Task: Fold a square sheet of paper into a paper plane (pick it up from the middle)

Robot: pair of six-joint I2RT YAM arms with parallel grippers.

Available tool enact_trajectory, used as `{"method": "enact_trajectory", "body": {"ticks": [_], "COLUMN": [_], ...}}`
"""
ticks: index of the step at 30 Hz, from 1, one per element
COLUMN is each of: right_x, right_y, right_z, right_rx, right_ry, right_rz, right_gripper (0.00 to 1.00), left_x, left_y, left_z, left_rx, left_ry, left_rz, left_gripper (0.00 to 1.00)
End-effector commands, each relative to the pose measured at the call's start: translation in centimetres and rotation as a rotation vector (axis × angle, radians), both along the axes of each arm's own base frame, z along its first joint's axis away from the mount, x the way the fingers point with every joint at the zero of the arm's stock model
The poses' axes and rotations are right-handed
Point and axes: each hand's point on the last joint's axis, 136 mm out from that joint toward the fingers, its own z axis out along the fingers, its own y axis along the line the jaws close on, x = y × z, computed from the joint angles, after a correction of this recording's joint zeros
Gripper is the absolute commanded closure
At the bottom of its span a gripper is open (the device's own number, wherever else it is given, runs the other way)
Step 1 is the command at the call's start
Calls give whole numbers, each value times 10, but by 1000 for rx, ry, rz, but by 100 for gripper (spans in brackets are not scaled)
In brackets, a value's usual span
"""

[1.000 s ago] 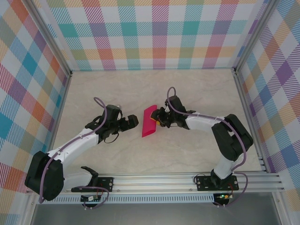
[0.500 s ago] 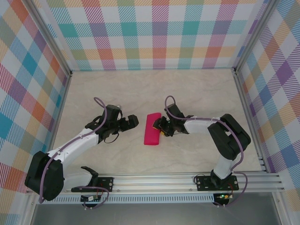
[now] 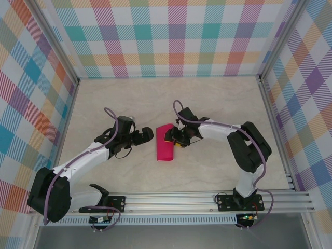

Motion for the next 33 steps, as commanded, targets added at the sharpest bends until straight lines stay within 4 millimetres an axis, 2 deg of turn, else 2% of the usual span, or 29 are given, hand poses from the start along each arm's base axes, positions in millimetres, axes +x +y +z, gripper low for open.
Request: {"method": "enact_trajectory", "body": {"ticks": [1, 6, 9, 11, 18, 22, 27, 29, 33], "right_x": [-8, -6, -5, -2, 20, 30, 36, 34, 26], "right_y": [-2, 0, -2, -4, 16, 26, 23, 16, 1], "right_z": [-4, -9, -10, -7, 40, 53, 46, 31, 3], "right_rx": [-31, -27, -33, -23, 210, 332, 348, 312, 214], "right_ry": [22, 38, 35, 29, -23, -13, -31, -10, 10], "right_rz": [100, 114, 102, 83, -44, -147, -223, -258, -294], "right_gripper": [44, 44, 57, 61, 70, 73, 71, 72, 66], "left_x": [-5, -5, -5, -5, -3, -2, -2, -2, -2], "left_y": [-3, -3, -3, -3, -2, 0, 0, -1, -2], "left_z": [-2, -1, -2, -2, -1, 0, 0, 0, -3], "left_rx": [-4, -4, -1, -2, 6, 10, 10, 10, 4], "left_ry": [12, 12, 14, 15, 9, 0, 0, 2, 6], "left_rz": [-19, -19, -17, -21, -14, -5, -8, -10, -11], "left_gripper": [0, 0, 0, 0, 0, 0, 0, 0, 0]}}
